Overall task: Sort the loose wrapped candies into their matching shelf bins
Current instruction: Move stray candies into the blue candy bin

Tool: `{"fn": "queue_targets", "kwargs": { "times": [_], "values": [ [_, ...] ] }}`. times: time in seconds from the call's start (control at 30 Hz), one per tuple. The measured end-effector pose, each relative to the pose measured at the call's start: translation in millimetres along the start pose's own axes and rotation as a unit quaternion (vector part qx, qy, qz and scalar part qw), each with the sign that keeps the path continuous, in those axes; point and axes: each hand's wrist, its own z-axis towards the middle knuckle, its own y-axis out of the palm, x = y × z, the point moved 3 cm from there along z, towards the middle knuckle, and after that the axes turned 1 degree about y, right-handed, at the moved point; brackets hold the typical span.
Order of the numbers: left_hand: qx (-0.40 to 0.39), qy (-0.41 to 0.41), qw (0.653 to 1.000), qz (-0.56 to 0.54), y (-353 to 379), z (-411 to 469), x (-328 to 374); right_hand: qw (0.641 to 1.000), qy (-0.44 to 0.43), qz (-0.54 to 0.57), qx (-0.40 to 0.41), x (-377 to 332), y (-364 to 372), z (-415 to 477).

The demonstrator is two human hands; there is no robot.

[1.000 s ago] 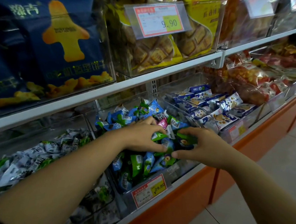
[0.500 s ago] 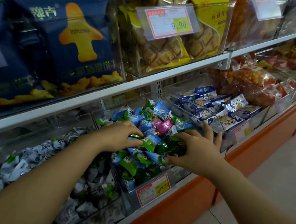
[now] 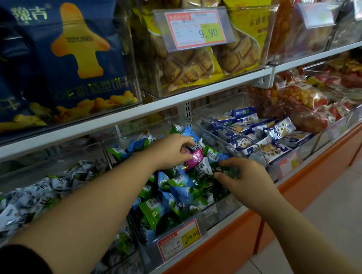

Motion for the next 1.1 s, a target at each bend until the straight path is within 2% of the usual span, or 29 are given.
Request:
{"fn": "queue_targets", "kwargs": {
  "times": [0.17,0.33,0.43,0.83,0.93,1.1],
  "values": [
    [-0.03,-0.039,0.998,0.047,4,18,-8,1.0,0.001,0.007,-0.007,1,0,3],
    [-0.071,-0.07,0.995,0.031,7,24,-16,1.0,-0.007,0.015,-0.022,1,3,6],
    [-0.082,-0.078,0.992,0.058,10,24,-16,1.0,-0.005,0.013,-0.027,2,5,8],
    [-0.042,-0.033,0.998,-0.017,11,20,-16,0.999,-0.006,0.012,-0.032,3,8,11],
    [-0.006,-0.005,0.998,-0.06,9,18,-12,1.0,-0.004,0.019,-0.018,4,8,12],
    [0.18,0.051,0.98,-0.071,-16,-4,1,0.996,-0.014,-0.003,0.09,-7,0,9]
  ]
}}
